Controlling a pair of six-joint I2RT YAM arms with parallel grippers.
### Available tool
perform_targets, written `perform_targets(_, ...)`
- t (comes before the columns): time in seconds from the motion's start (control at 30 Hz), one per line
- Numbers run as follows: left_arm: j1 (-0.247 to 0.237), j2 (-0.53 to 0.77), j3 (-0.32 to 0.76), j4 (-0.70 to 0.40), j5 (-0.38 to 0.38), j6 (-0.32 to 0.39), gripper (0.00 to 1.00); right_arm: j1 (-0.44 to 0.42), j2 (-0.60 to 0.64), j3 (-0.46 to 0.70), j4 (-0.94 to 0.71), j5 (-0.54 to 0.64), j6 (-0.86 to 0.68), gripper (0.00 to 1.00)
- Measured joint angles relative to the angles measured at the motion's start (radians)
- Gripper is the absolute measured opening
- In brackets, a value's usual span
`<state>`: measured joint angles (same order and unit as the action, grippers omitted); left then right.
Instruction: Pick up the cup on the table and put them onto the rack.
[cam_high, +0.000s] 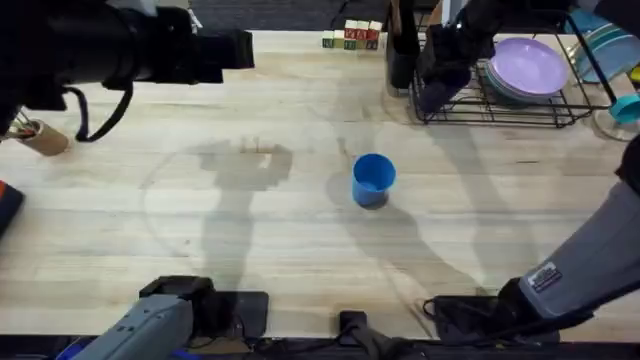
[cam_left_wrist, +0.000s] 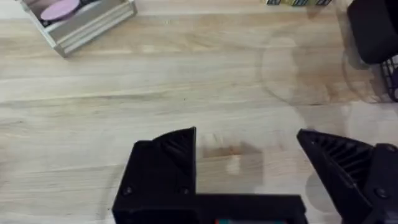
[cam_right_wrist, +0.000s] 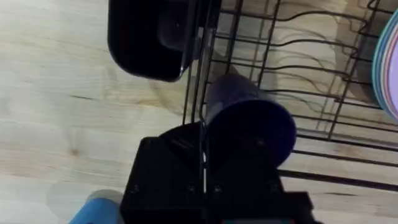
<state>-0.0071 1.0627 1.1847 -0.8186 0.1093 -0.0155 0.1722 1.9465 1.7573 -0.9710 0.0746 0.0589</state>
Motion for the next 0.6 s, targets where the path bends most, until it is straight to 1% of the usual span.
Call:
perform_targets(0.13, 0.000, 0.018, 0.000, -0.007, 0.000, 0.000, 0.993, 0.001, 0.000, 0.002, 0.001, 0.012, 0.000, 0.030)
perform_targets(0.2, 0.000, 0.018, 0.000, -0.008, 0.000, 0.000, 0.993, 0.002, 0.000, 0.002, 0.001, 0.039, 0.000, 0.030)
perform_targets(0.3, 0.000, 0.018, 0.000, -0.008, 0.000, 0.000, 0.993, 0.002, 0.000, 0.002, 0.001, 0.039, 0.000, 0.035)
perform_targets(0.6, 0.000, 0.018, 0.000, -0.008, 0.000, 0.000, 0.994, 0.002, 0.000, 0.002, 0.001, 0.041, 0.000, 0.160)
